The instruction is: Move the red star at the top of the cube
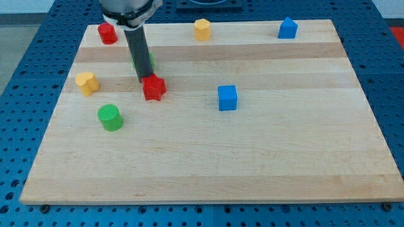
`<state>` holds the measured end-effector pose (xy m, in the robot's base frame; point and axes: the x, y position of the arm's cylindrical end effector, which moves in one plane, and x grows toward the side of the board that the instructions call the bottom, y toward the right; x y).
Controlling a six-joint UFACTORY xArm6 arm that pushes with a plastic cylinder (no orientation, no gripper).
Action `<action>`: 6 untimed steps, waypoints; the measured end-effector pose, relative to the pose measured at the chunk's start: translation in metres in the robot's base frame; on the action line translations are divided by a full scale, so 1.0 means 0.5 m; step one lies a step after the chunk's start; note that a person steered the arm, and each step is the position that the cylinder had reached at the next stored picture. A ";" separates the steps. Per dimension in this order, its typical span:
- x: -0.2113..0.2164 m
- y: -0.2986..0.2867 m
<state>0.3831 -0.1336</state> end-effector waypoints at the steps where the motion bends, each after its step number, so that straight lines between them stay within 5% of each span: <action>1: 0.052 0.005; 4: 0.102 -0.057; 6: 0.141 0.061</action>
<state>0.4536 -0.1031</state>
